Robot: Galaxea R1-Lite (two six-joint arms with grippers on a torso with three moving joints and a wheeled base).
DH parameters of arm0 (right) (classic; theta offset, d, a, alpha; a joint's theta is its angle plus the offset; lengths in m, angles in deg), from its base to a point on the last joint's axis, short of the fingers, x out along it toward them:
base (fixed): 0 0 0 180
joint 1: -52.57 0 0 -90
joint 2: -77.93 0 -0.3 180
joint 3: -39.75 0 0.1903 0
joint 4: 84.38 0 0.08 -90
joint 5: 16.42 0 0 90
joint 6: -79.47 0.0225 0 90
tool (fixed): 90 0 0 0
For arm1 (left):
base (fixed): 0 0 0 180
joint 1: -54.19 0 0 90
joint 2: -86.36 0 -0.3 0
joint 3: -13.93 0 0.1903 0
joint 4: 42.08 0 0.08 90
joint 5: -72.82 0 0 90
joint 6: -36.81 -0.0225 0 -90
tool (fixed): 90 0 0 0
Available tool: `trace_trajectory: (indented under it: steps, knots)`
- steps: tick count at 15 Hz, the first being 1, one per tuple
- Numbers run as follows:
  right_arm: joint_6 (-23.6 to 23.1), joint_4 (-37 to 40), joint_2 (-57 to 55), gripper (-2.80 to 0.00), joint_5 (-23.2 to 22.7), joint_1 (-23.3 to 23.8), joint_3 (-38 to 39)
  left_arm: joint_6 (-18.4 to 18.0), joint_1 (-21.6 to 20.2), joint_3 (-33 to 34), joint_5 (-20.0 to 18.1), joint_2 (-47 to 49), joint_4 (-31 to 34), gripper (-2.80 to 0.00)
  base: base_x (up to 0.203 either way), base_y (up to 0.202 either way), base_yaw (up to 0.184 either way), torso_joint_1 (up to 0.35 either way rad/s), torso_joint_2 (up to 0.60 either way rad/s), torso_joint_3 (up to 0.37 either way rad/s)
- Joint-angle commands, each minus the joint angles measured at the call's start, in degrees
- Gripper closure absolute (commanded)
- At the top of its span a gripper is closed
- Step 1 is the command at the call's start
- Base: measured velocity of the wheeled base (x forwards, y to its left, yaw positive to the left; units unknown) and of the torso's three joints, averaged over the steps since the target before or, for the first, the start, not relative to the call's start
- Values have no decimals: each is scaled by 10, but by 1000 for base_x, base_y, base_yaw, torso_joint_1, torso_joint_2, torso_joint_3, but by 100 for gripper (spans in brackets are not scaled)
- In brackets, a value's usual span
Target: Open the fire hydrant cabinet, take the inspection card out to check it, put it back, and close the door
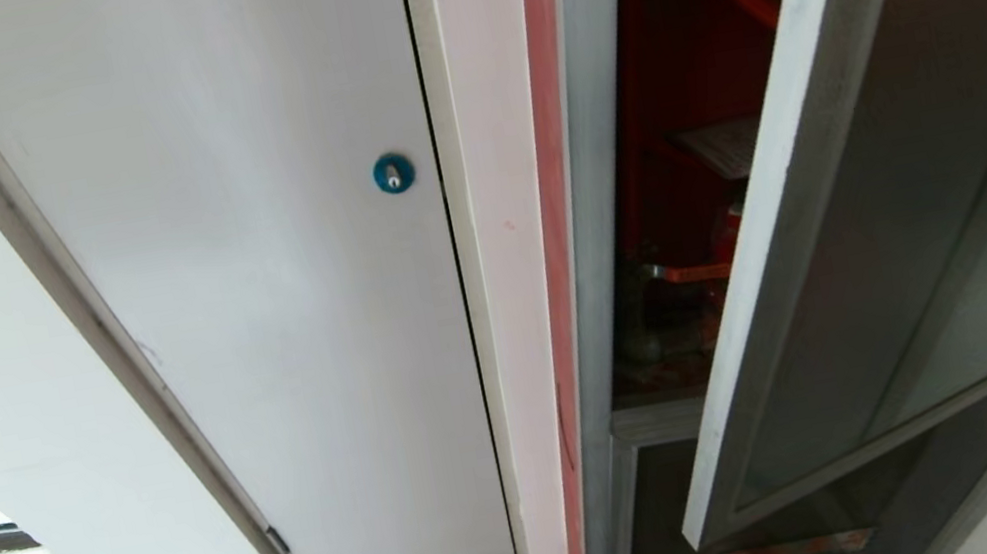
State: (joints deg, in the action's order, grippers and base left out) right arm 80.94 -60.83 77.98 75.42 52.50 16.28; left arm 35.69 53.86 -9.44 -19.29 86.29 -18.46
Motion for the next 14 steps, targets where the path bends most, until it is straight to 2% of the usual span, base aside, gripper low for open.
trace_trajectory:
  steps: [1, 3, 14]
  knots:
    - [-2, 1, -1, 0, 0, 0, 0, 0, 0, 0, -1, 1, 0, 0, 197, 0, -5, 2, 6, 2]
    - [-2, 1, -1, 0, -1, 0, 0, 0, 0, 0, 0, 1, 1, 0, 138, 0, -2, 10, 4, 1]
    - [13, 1, -1, 0, 0, 0, -1, 0, 0, 0, 0, 1, 1, 0, 0, 0, 0, 0, 0, 0]
